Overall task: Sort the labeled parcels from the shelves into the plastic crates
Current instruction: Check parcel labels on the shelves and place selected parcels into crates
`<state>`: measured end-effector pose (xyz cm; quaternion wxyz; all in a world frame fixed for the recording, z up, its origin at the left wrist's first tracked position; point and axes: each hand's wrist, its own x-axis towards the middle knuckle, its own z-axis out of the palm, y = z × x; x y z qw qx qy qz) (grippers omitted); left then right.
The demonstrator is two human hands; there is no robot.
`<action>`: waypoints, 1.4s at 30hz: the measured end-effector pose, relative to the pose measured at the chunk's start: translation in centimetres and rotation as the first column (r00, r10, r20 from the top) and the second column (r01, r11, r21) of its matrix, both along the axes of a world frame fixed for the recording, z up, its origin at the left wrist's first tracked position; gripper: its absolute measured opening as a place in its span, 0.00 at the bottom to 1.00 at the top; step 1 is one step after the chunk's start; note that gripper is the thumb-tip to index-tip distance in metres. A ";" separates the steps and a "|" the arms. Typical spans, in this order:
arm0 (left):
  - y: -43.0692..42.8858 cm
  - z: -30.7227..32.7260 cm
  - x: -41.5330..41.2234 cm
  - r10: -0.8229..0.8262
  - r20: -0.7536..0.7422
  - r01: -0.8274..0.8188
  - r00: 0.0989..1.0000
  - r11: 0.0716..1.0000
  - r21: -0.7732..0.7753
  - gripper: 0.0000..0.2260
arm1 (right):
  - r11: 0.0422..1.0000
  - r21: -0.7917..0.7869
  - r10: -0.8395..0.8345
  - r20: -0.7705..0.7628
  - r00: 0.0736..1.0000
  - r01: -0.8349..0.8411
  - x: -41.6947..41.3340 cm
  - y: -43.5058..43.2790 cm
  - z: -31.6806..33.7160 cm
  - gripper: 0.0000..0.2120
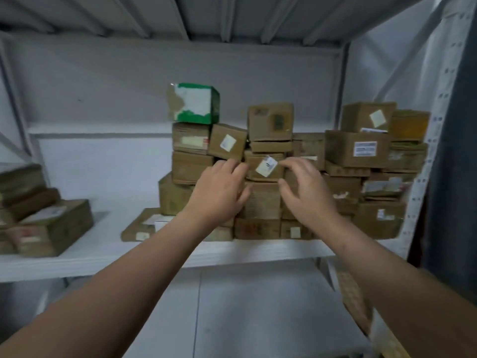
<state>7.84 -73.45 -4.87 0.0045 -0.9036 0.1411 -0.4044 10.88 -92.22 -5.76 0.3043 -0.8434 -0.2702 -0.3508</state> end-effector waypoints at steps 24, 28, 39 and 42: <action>18.8 13.1 12.8 -0.057 0.132 0.105 0.990 0.912 -0.396 0.32 | 0.987 0.130 -0.089 -0.013 0.996 0.090 12.9 21.7 13.2 0.32; 19.3 14.4 13.6 -0.226 -0.067 0.131 0.972 0.755 -0.642 0.36 | 0.962 0.274 0.055 -0.124 0.991 -0.019 14.5 21.7 14.2 0.31; 17.2 12.2 13.9 -0.538 0.263 0.475 0.801 0.302 -0.827 0.19 | 0.780 0.547 0.334 0.048 0.941 -0.304 14.7 22.4 13.7 0.10; 17.3 11.0 12.5 -0.462 0.377 0.495 0.803 0.164 -0.853 0.14 | 0.760 0.541 0.307 0.189 0.933 -0.359 13.7 23.2 12.2 0.07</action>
